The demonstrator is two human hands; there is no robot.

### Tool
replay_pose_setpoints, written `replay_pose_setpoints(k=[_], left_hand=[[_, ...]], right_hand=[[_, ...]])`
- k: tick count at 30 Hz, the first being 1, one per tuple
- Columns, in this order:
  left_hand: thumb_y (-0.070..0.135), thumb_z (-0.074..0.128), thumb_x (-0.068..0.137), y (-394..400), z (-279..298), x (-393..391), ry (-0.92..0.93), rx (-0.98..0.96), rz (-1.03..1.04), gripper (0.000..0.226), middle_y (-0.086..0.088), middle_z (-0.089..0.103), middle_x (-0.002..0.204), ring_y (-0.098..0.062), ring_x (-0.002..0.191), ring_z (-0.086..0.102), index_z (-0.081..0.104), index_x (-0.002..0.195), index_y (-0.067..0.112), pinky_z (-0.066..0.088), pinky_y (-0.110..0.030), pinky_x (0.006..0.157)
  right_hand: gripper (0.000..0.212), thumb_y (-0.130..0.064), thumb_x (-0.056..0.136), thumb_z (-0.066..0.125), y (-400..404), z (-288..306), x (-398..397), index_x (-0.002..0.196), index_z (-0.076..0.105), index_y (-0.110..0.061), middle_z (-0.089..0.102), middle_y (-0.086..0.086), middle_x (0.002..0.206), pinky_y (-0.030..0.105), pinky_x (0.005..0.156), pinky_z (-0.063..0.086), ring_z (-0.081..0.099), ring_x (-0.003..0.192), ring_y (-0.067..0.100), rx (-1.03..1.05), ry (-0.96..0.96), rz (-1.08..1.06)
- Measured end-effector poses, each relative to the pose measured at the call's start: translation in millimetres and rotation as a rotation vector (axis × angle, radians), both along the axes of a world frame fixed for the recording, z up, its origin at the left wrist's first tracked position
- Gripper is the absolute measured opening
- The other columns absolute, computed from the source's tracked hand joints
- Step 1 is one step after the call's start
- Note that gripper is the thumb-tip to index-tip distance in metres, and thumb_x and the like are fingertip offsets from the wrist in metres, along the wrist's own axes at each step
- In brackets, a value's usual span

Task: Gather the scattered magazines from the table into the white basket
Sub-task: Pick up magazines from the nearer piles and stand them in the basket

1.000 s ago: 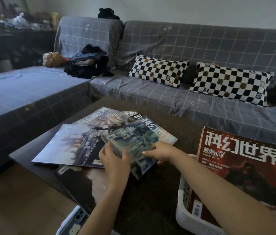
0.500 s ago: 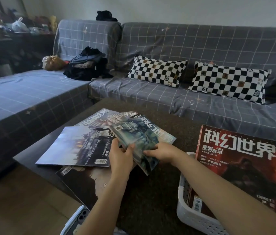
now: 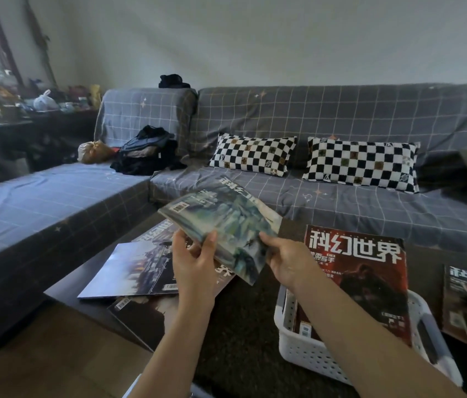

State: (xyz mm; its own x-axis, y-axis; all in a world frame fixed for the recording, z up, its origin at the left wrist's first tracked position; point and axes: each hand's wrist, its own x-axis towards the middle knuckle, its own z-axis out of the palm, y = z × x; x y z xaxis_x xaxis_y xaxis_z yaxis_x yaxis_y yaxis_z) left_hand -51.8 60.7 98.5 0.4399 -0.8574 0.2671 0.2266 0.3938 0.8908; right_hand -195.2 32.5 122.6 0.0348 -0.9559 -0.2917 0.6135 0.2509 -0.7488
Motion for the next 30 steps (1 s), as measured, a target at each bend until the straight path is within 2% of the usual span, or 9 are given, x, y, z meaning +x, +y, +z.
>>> replay_pose_setpoints(k=[2, 4, 9, 14, 16, 19, 23, 27, 30], left_hand=[[0.015, 0.067, 0.088, 10.2, 8.0, -6.8, 0.024, -0.023, -0.060, 0.021, -0.008, 0.070, 0.102, -0.024, 0.092, 0.071, 0.056, 0.100, 0.029, 0.060, -0.037, 0.072], [0.014, 0.068, 0.085, 20.3, 15.4, -15.0, 0.073, -0.028, -0.139, 0.023, -0.006, 0.072, 0.099, -0.024, 0.091, 0.071, 0.057, 0.101, 0.026, 0.060, -0.035, 0.070], [0.016, 0.073, 0.075, 35.9, 33.0, -40.9, 0.242, -0.015, -0.333, 0.045, -0.008, 0.073, 0.100, -0.024, 0.089, 0.071, 0.055, 0.116, 0.010, 0.060, -0.036, 0.070], [0.002, 0.064, 0.086, 32.1, 37.4, -66.1, 0.467, 0.148, -0.486, 0.027, -0.014, 0.067, 0.106, -0.024, 0.089, 0.070, 0.056, 0.111, 0.005, 0.057, -0.039, 0.084], [0.002, 0.064, 0.085, 27.5, 35.4, -75.3, 0.463, 0.196, -0.539, 0.018, -0.013, 0.069, 0.097, -0.022, 0.080, 0.071, 0.058, 0.103, 0.004, 0.060, -0.034, 0.072], [0.004, 0.063, 0.086, 18.8, 31.4, -82.8, 0.383, 0.296, -0.671, 0.009, -0.008, 0.073, 0.078, -0.018, 0.065, 0.071, 0.063, 0.095, 0.003, 0.057, -0.025, 0.053], [0.008, 0.064, 0.080, 12.2, 16.0, -87.0, 0.003, 0.449, -0.914, 0.031, -0.013, 0.073, 0.096, -0.024, 0.079, 0.070, 0.066, 0.110, 0.004, 0.057, -0.030, 0.059], [0.004, 0.061, 0.087, 11.7, -0.1, -106.5, -0.157, 0.392, -0.835, 0.022, -0.015, 0.074, 0.099, -0.027, 0.084, 0.071, 0.068, 0.109, 0.005, 0.057, -0.034, 0.067], [0.003, 0.064, 0.087, 11.4, -7.5, -117.8, -0.310, 0.335, -0.655, 0.021, -0.006, 0.076, 0.095, -0.024, 0.088, 0.072, 0.070, 0.106, 0.011, 0.057, -0.037, 0.076]], right_hand=[[0.028, 0.008, 0.086, 0.054, 11.3, 7.2, -10.6, 0.112, 0.058, 0.001, 0.064, 0.018, 0.116, 0.043, 0.092, 0.049, 0.062, 0.103, 0.030, -0.024, -0.071, -0.005], [0.037, 0.007, 0.085, 0.054, 22.3, 12.7, -24.6, 0.119, 0.056, -0.007, 0.067, 0.014, 0.111, 0.046, 0.089, 0.051, 0.064, 0.100, 0.029, -0.083, -0.073, -0.051], [0.040, 0.007, 0.084, 0.055, 49.0, 25.9, -64.5, 0.117, 0.059, -0.015, 0.071, 0.010, 0.099, 0.037, 0.058, 0.058, 0.072, 0.078, 0.022, -0.226, -0.127, -0.142], [0.037, 0.004, 0.085, 0.056, 70.4, 25.5, -109.2, 0.109, 0.063, -0.023, 0.073, 0.006, 0.100, 0.040, 0.064, 0.058, 0.071, 0.089, 0.025, -0.281, -0.082, -0.179], [0.035, 0.004, 0.086, 0.055, 78.2, 26.2, -128.5, 0.109, 0.063, -0.021, 0.074, 0.005, 0.097, 0.036, 0.061, 0.058, 0.072, 0.085, 0.022, -0.287, -0.040, -0.209], [0.034, 0.006, 0.088, 0.050, 91.3, 27.6, -158.9, 0.110, 0.060, -0.018, 0.074, 0.003, 0.091, 0.033, 0.058, 0.057, 0.072, 0.077, 0.018, -0.307, 0.056, -0.240], [0.038, 0.005, 0.090, 0.048, 105.2, 23.0, -188.8, 0.120, 0.056, -0.017, 0.070, 0.008, 0.103, 0.032, 0.063, 0.055, 0.070, 0.086, 0.021, -0.334, 0.295, -0.216], [0.042, 0.004, 0.090, 0.050, 106.6, 6.1, -200.4, 0.128, 0.052, -0.014, 0.065, 0.012, 0.115, 0.033, 0.075, 0.053, 0.065, 0.099, 0.023, -0.292, 0.525, -0.278], [0.047, 0.004, 0.089, 0.053, 102.9, -6.8, -203.8, 0.132, 0.050, -0.016, 0.065, 0.009, 0.118, 0.041, 0.095, 0.048, 0.062, 0.107, 0.022, -0.259, 0.682, -0.336]])
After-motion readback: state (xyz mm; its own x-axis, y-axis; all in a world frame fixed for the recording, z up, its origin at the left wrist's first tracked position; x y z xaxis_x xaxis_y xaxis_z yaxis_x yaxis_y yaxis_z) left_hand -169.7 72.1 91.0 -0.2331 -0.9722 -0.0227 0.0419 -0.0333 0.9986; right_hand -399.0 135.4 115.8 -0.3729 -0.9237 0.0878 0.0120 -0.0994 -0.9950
